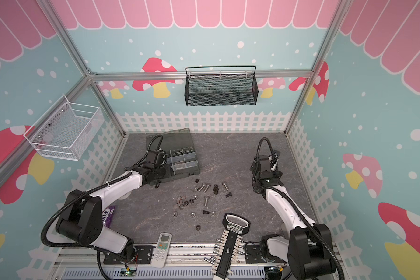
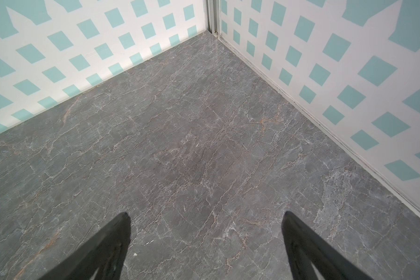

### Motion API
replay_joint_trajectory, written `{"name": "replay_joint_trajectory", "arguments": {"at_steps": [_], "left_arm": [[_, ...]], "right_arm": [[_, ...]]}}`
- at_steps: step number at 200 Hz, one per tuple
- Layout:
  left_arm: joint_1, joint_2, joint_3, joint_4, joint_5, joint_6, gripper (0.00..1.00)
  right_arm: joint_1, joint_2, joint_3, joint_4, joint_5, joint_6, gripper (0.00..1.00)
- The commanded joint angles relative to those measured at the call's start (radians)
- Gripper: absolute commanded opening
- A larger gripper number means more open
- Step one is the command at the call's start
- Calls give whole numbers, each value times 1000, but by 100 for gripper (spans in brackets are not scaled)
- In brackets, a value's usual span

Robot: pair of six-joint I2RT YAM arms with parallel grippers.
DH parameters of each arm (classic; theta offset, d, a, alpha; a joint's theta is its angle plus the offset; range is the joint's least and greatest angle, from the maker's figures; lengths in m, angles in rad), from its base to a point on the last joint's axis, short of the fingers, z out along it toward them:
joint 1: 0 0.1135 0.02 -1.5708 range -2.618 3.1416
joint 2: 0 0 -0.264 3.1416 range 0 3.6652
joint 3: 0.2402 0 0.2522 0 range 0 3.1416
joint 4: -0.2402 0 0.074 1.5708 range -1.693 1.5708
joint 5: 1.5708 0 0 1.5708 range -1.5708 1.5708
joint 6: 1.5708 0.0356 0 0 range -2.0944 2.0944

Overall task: Sort the screws and nuts into containers
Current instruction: 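Move the wing nut over the nearest box compartment and release it, then lower the left gripper onto another silver wing nut and grasp it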

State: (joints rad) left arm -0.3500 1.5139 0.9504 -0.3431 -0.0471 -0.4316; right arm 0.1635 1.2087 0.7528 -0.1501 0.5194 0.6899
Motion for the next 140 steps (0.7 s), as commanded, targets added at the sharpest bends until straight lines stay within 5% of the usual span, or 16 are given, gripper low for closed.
{"name": "replay_joint_trajectory", "arguments": {"at_steps": [1, 69, 140], "left_arm": [[-41, -56, -50, -27, 31, -51, 42], [-211, -83, -133, -150, 94, -80, 42], [-271, -13, -136, -187, 132, -82, 50]], "right_arm": [[3, 1, 10, -16, 11, 19, 98], [4, 38, 16, -25, 17, 32, 98], [3, 44, 21, -34, 19, 33, 98]]}}
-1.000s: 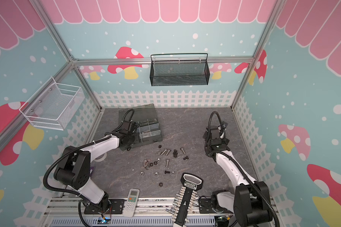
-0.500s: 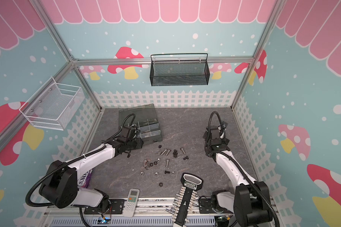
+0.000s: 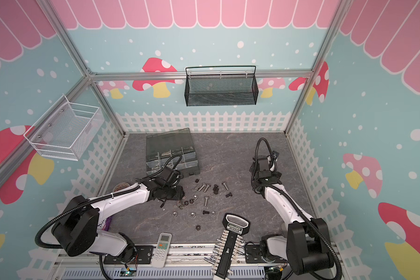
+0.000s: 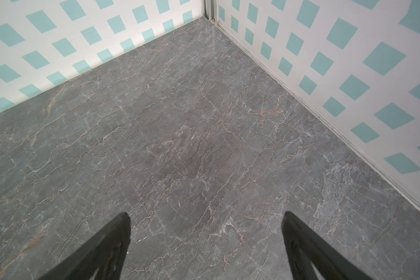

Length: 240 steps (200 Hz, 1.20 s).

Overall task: Sort the screws and nuts into containers
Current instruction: 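Lower the left gripper onto another silver wing nut and grasp it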

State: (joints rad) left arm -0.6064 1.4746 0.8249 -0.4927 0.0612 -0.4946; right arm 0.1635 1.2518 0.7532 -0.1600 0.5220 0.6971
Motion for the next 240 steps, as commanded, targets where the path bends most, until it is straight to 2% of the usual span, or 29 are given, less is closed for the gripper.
{"name": "replay_joint_trajectory", "arguments": {"at_steps": [1, 122, 240], "left_arm": [[-16, 28, -10, -39, 22, -19, 50], [-15, 106, 30, -98, -192, -23, 51], [5, 186, 49, -33, -193, -30, 47]], "right_arm": [[2, -1, 20, -25, 16, 26, 98], [3, 11, 36, -28, 12, 23, 98], [3, 17, 21, -27, 13, 27, 98]]}}
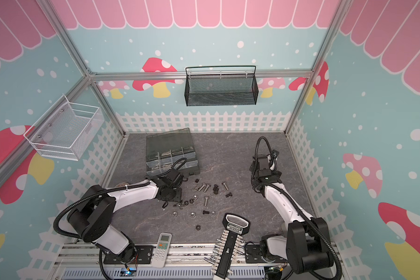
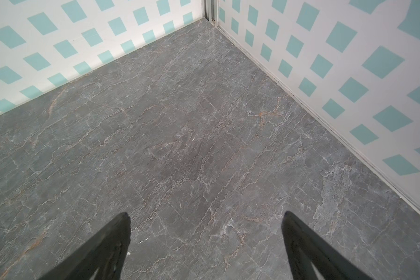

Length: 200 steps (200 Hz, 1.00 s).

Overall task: Sort the screws and nuts into containers
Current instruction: 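Lower the left gripper onto another silver wing nut and grasp it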

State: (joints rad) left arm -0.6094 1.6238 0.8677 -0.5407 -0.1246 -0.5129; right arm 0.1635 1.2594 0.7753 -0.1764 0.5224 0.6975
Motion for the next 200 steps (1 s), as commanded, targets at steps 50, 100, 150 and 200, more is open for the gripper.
{"name": "replay_joint_trajectory", "arguments": {"at_steps": [50, 100, 150, 200], "left_arm": [[13, 39, -2, 25, -9, -19, 34], [15, 10, -33, 29, 6, -44, 15], [14, -16, -32, 44, -12, -55, 4], [39, -113, 17, 57, -54, -46, 3]], "right_arm": [[4, 8, -25, -5, 9, 40, 98], [4, -9, -40, -5, 9, 48, 98], [3, -9, -37, 9, -27, 30, 98], [24, 2, -44, 81, -186, -23, 98]]}}
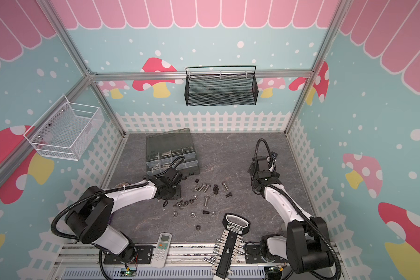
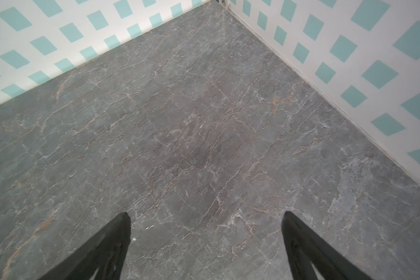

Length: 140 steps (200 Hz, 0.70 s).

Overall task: Sort the screws and nuts into containers
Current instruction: 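Lower the left gripper onto another silver wing nut and grasp it, then drop the wing nut into the box while the right gripper nears the bolts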

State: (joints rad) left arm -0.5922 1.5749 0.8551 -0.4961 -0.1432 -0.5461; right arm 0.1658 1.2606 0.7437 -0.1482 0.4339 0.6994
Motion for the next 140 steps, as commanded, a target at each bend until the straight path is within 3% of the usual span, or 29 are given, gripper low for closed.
{"name": "replay_joint_trajectory", "arguments": {"at_steps": [1, 67, 140], "left_arm": [[23, -66, 30, 13, -36, -11, 3], [145, -132, 74, 49, -30, 21, 2], [309, -110, 113, 90, -16, 41, 3]], "right_arm": [[24, 2, -12, 53, -100, -26, 98], [190, 118, 78, -37, -143, 7, 98], [221, 125, 82, -53, -135, 24, 98]]}}
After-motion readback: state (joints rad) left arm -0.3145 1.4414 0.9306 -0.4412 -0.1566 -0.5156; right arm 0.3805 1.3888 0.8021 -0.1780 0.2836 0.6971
